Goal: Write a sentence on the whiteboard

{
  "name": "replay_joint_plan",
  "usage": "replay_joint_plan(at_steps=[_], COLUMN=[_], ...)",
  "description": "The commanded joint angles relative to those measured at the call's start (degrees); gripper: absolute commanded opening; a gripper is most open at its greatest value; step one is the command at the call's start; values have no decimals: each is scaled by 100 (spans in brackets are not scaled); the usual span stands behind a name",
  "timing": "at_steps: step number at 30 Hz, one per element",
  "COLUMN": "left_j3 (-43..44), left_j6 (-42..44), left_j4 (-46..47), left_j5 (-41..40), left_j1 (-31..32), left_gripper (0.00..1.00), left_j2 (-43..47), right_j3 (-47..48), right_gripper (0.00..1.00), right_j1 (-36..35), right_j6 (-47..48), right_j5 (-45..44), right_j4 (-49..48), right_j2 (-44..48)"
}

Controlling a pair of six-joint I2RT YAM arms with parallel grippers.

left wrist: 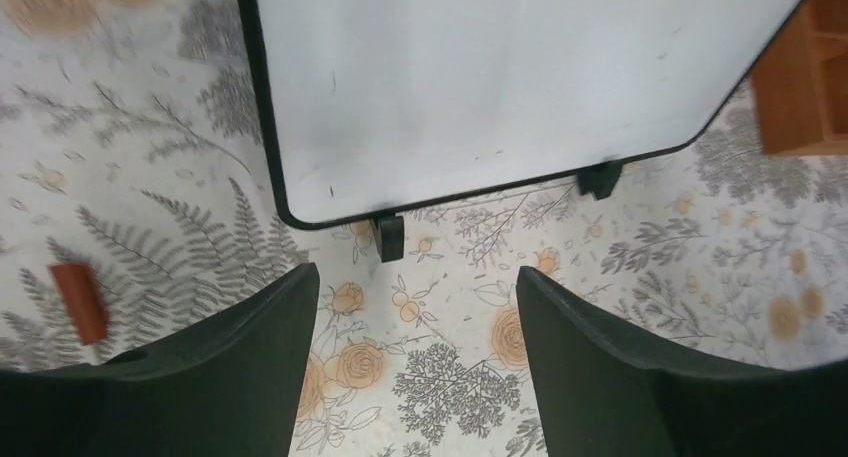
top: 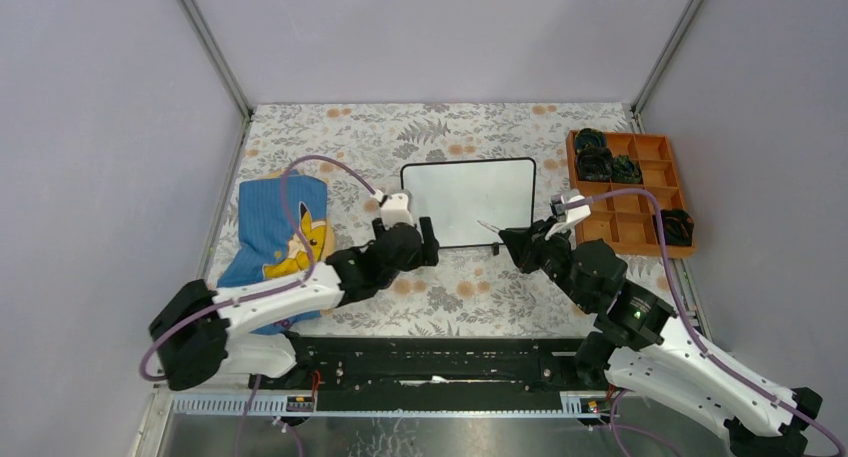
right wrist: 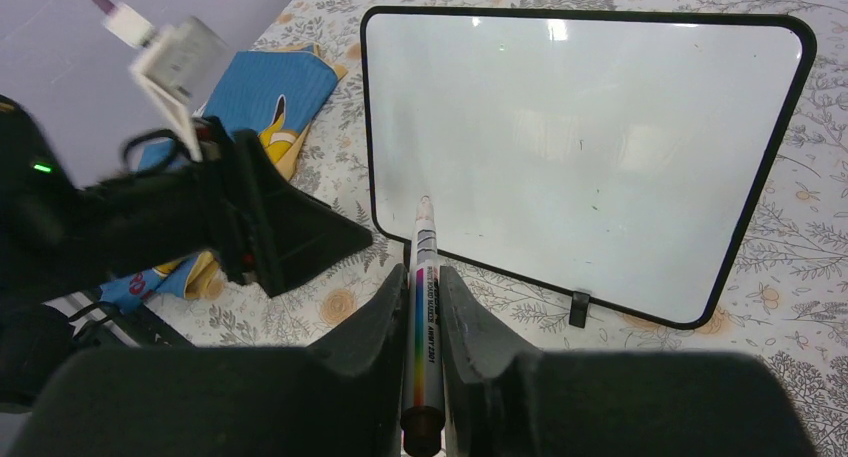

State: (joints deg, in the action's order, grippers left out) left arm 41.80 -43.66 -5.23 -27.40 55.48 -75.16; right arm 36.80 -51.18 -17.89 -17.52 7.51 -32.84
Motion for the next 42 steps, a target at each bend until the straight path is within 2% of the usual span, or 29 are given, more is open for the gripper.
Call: replay_joint_plan(at_steps=[1,3,5,9,13,17,23,25,28,31,34,37,42], left_j3=[150,219,210,146,-190,-530,-581,-683,-825,-998,-976,-929,-985], left_j6=[1162,1593,1854,1952,1789,1366,1182,1160,838,93,-667,-873,-900], left_j4=[-327,-246,-92,381,1479,2796,3380,3787,4569,6071,7473,8060,8500], left_j5=[-247,217,1115,3808,4740,5502,5182,5543,6492,7425,8104,8360,8357], left_j1=[-125,-509,-1146,-2795,-3167,-3596,-3748,-4003,-4495,-4902,-5029,-5031,-5031], left_gripper=[82,84,86,88,91,93,96,96,96,92,86,82,79], left_j2=[905,1319,1658,1877,1828,1527,826,667,241,-424,-1177,-1669,-2156], right_j3=[262,284,293,336,339,380,397,409,417,441,468,498,513], right_gripper=[0,0,0,0,0,0,0,0,0,0,0,0,0], right_j1=[-32,-33,-32,-33,-30,-33,-32,-33,-28,-28,-32,-33,-30], right_j6=[45,63,66,66,63,85,97,95,105,81,48,25,7], right_j5=[-118,-110,-72,29,175,332,496,521,542,601,664,677,692], right_j4=[-105,-127,-182,-298,-487,-616,-693,-697,-694,-694,-697,-697,-696], right_j2=[1,-59,-104,-231,-376,-520,-559,-520,-481,-490,-513,-521,-549])
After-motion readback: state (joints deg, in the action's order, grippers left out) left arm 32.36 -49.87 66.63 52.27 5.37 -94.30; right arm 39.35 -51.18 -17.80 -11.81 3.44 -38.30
